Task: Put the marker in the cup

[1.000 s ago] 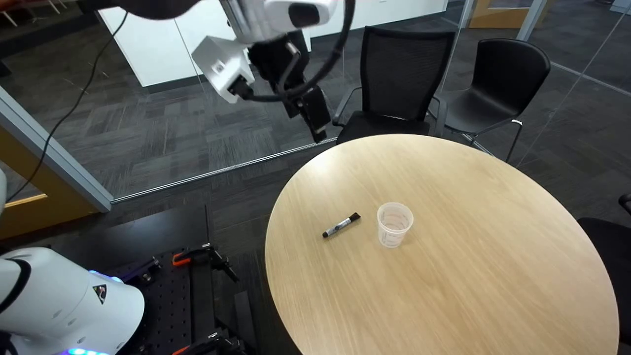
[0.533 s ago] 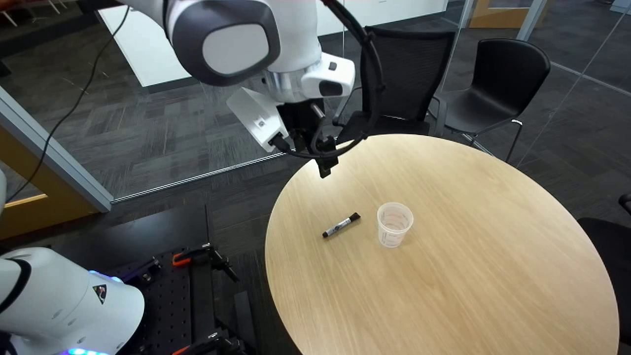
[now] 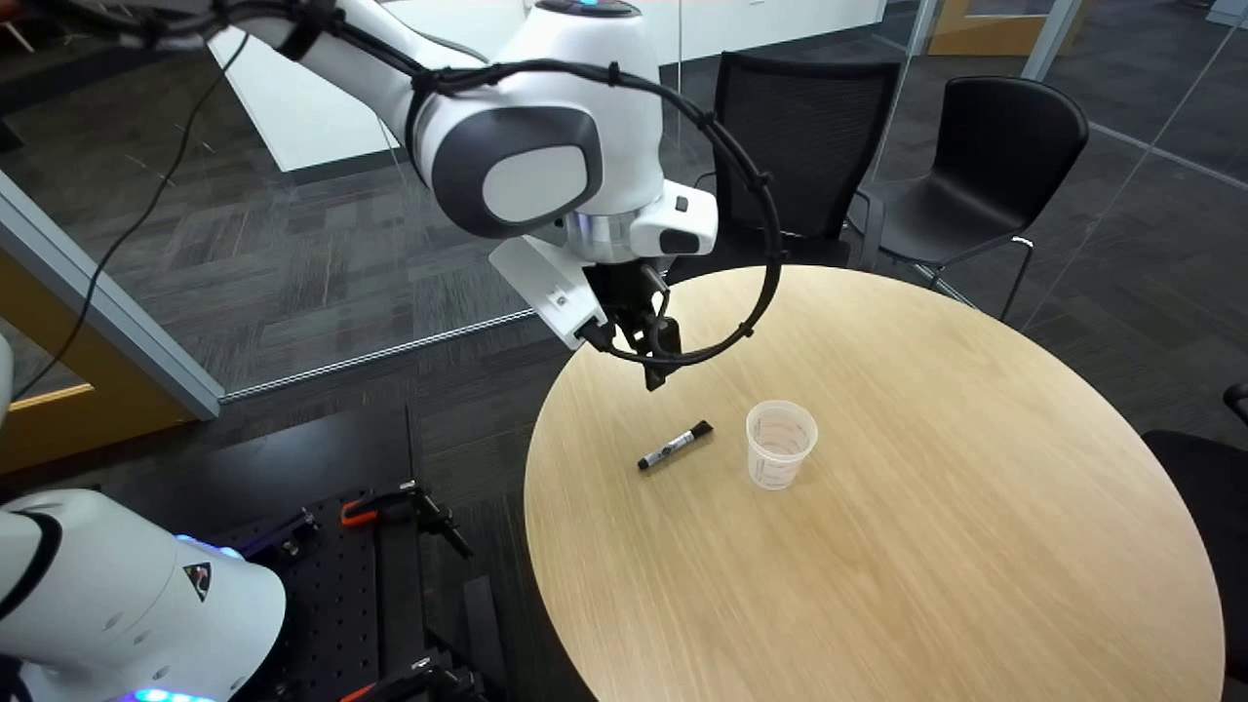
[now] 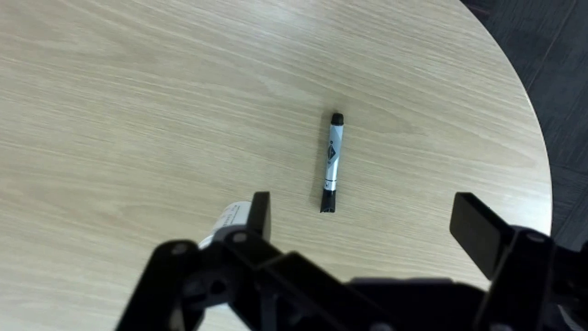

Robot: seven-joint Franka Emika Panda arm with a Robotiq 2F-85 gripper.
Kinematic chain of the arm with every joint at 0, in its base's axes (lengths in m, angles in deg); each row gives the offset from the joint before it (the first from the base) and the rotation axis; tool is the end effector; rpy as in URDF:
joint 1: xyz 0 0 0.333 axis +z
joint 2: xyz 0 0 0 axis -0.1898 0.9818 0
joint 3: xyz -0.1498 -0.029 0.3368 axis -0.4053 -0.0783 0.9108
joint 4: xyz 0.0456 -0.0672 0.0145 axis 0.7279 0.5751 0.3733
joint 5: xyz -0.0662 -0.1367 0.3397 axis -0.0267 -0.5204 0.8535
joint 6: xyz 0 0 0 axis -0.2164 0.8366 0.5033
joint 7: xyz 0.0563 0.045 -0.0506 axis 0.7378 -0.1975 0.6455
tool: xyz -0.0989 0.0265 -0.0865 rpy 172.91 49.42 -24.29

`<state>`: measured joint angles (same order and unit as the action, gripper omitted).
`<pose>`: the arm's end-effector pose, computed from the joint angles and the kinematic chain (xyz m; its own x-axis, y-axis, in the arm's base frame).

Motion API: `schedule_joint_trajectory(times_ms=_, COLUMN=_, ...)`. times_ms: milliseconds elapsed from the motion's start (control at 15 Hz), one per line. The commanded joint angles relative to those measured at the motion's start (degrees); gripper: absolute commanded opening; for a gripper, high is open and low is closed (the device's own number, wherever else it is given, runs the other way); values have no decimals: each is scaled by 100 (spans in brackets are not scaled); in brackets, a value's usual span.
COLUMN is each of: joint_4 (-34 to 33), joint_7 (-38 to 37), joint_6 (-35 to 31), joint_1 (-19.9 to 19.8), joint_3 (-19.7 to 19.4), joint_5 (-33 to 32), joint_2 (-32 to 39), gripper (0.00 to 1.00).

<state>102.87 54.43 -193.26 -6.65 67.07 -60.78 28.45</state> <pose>0.4899 0.0563 0.3348 0.9656 0.2586 0.0269 0.2582 -0.9659 0.0177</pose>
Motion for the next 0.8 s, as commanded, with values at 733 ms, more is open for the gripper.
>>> schedule_joint_trajectory(times_ms=733, joint_4=-266, joint_7=242, joint_6=-1240, joint_1=-141, joint_3=89, joint_5=58, joint_2=1300, gripper=100)
